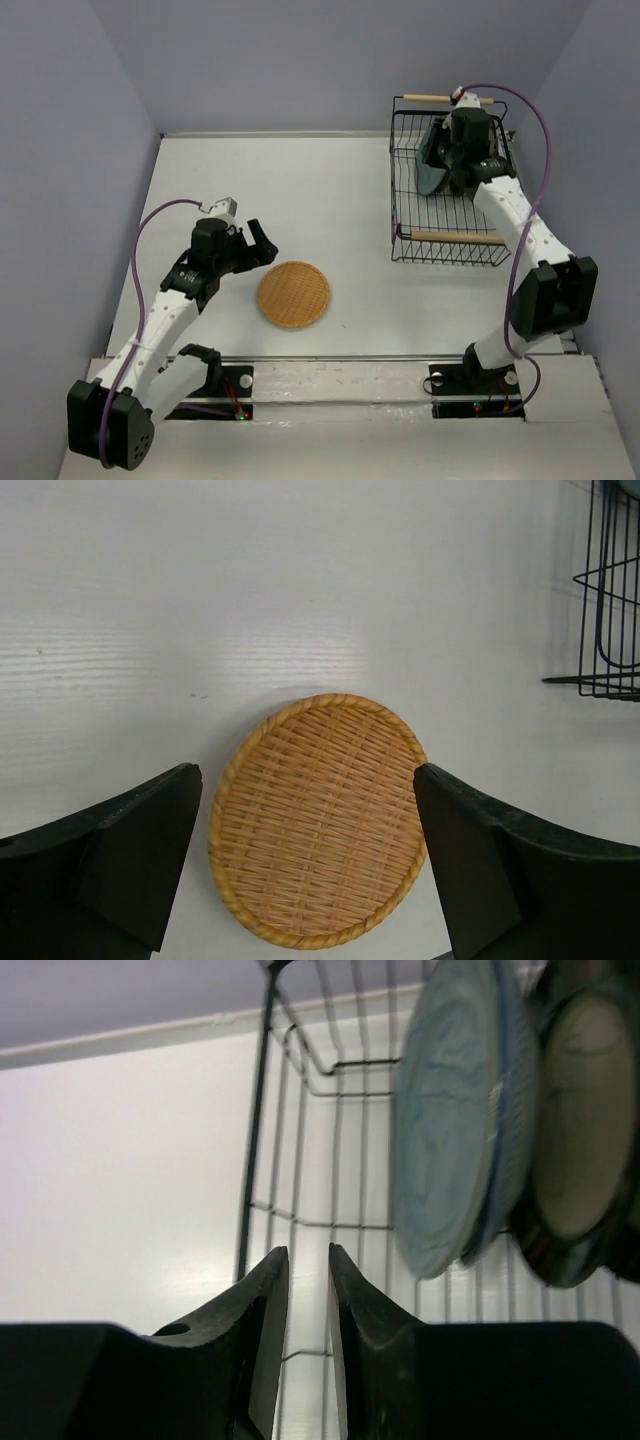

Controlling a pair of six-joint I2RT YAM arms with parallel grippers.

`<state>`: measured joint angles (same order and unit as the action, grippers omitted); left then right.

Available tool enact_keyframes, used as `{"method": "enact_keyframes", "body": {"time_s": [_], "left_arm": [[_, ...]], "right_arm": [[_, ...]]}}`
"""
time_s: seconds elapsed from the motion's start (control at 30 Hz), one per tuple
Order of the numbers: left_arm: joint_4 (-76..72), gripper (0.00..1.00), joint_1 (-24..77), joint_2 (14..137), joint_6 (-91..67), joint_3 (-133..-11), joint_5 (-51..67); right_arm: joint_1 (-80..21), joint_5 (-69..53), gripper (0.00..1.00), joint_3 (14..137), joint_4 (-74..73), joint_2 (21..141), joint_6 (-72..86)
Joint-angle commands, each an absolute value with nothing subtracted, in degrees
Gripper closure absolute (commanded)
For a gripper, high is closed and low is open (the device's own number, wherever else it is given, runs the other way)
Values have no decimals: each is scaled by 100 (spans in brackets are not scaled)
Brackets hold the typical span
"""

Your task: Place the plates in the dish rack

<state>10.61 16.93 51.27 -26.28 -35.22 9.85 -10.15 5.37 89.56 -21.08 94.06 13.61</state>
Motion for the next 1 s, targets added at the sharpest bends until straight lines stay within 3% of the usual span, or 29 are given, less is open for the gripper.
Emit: {"method": "enact_keyframes", "body": {"time_s": [0.0, 0.13, 0.4, 0.67, 0.8, 0.9, 0.93, 0.97], "left_arm": [[1711, 4, 1661, 5264, -3039, -3787, 581], [2494, 4, 1529, 5335, -3751, -3771, 282], [2751, 9, 1582, 5807, -4114, -3216, 634], [1726, 19, 1819, 6837, -4201, -2839, 1246], [1284, 33, 1907, 7198, -4158, -2725, 1467], [881, 59, 1907, 7146, -4201, -2576, 1625], [670, 75, 1907, 7163, -4219, -2453, 1696], [616, 86, 1907, 7180, -4219, -2426, 1775]], "right_arm": [[-1484, 97, 71, 8061, -1118, 8342, 1880], [-2186, -132, 65, 7261, -801, 7544, 2083], [-2646, -668, 63, 6566, -633, 6760, 2206], [-2751, -940, 63, 5837, -606, 6188, 2294], [-2751, -1011, 63, 5669, -606, 6126, 2320], [-2751, -1054, 63, 5590, -571, 6108, 2373], [-2751, -1124, 63, 5564, -563, 6100, 2390], [-2751, -1186, 63, 5546, -563, 6100, 2408]]}}
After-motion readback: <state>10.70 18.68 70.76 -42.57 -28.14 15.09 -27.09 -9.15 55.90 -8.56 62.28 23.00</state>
